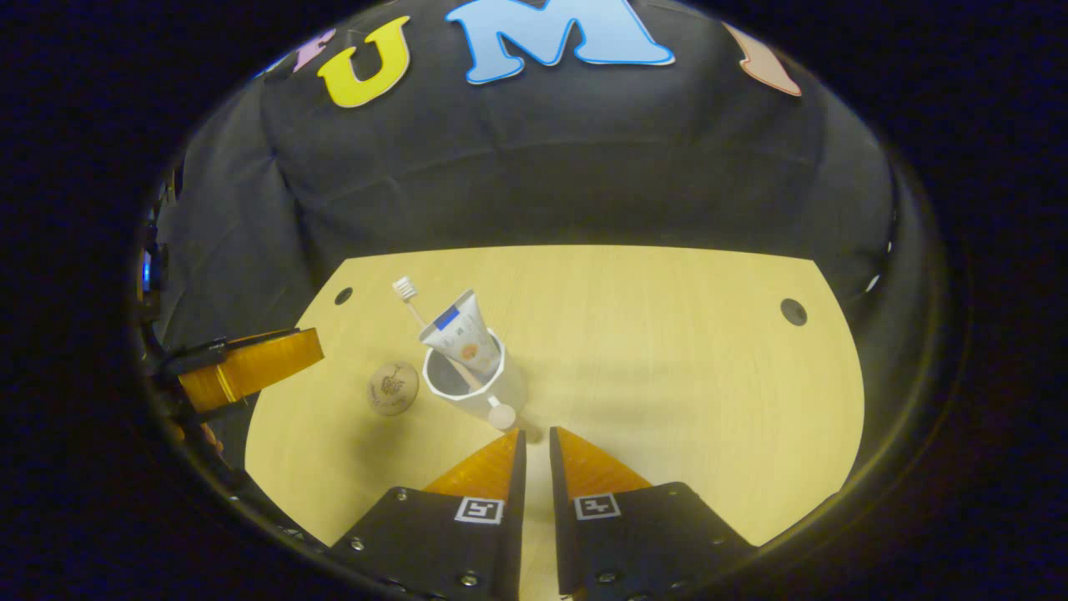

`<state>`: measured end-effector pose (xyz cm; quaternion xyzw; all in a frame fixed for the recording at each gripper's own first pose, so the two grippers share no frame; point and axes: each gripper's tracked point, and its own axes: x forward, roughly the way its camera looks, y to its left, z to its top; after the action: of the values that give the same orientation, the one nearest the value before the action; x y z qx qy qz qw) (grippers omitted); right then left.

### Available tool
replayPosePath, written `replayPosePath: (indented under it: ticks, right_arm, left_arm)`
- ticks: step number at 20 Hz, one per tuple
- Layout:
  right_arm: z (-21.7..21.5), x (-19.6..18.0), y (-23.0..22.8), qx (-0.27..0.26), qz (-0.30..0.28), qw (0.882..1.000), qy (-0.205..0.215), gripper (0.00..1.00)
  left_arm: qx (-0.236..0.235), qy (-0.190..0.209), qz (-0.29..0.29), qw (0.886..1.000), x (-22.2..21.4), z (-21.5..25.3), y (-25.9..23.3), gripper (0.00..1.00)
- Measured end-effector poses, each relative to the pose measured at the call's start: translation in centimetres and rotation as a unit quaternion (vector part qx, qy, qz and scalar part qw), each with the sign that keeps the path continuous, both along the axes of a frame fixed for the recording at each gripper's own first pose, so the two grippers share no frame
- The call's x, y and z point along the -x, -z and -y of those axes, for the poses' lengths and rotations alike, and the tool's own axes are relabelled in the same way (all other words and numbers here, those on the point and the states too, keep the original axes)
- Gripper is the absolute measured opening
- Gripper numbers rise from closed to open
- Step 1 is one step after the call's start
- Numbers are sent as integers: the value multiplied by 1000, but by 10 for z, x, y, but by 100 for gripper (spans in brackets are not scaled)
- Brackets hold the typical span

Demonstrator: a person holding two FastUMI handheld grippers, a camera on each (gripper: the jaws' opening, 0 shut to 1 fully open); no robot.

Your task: Put the toothbrush and toothpaste on the desktop into the cup, then pick up the cup and place it on the coaster on the desktop.

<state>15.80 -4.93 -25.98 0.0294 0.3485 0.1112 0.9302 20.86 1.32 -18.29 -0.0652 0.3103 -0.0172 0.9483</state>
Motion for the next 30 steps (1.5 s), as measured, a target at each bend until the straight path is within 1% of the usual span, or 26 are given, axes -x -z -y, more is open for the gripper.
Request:
replayPosePath:
  ticks: [4,5,6,9,11,15,16,17,18,19,20,22,23,24,25,26,28,29,30]
  right_arm:
    - [-15,-7,6,42,-10,998,-48,19]
    - [-16,-11,8,54,-12,997,-55,33]
    - [-17,-15,11,66,-14,996,-61,35]
    - [-19,-27,19,100,-27,991,-86,34]
    - [-23,-31,19,103,-33,989,-105,34]
    - [-29,-37,16,106,-44,985,-129,34]
    - [-34,-39,17,104,-48,984,-135,31]
    - [-37,-41,21,109,-53,983,-141,34]
    - [-37,-43,27,117,-54,981,-146,34]
    - [-39,-45,32,124,-58,979,-150,30]
    - [-41,-47,36,127,-63,978,-155,34]
    - [-44,-50,44,134,-71,975,-162,35]
    - [-44,-51,46,137,-73,974,-165,30]
    - [-45,-53,50,139,-77,973,-168,36]
    - [-46,-54,55,141,-80,972,-170,37]
    - [-46,-56,59,141,-85,971,-171,31]
    - [-46,-57,62,138,-92,971,-171,43]
    - [-47,-57,63,134,-96,971,-174,37]
    - [-47,-56,65,132,-100,971,-176,37]
  left_arm:
    - [0,-15,-13,1000,16,-19,9,60]
    - [0,-17,-17,1000,19,-23,12,60]
    - [-2,-20,-20,1000,22,-27,16,60]
    - [-3,-29,-28,999,28,-37,23,60]
    - [-1,-36,-33,999,35,-42,26,60]
    - [-1,-49,-43,998,39,-54,35,60]
    - [-1,-53,-45,998,39,-58,37,60]
    - [0,-56,-47,997,41,-60,37,60]
    - [2,-60,-49,997,42,-62,38,60]
    - [3,-63,-51,997,43,-64,40,60]
    - [4,-66,-53,996,42,-66,43,60]
    - [6,-71,-58,996,42,-70,47,60]
    - [6,-75,-60,995,43,-73,49,60]
    - [6,-77,-61,995,43,-76,50,60]
    - [6,-80,-63,995,44,-77,52,60]
    - [7,-83,-64,994,44,-80,53,60]
    - [10,-87,-68,994,45,-83,56,60]
    - [12,-90,-71,993,44,-84,59,60]
    - [13,-92,-74,993,44,-85,62,60]
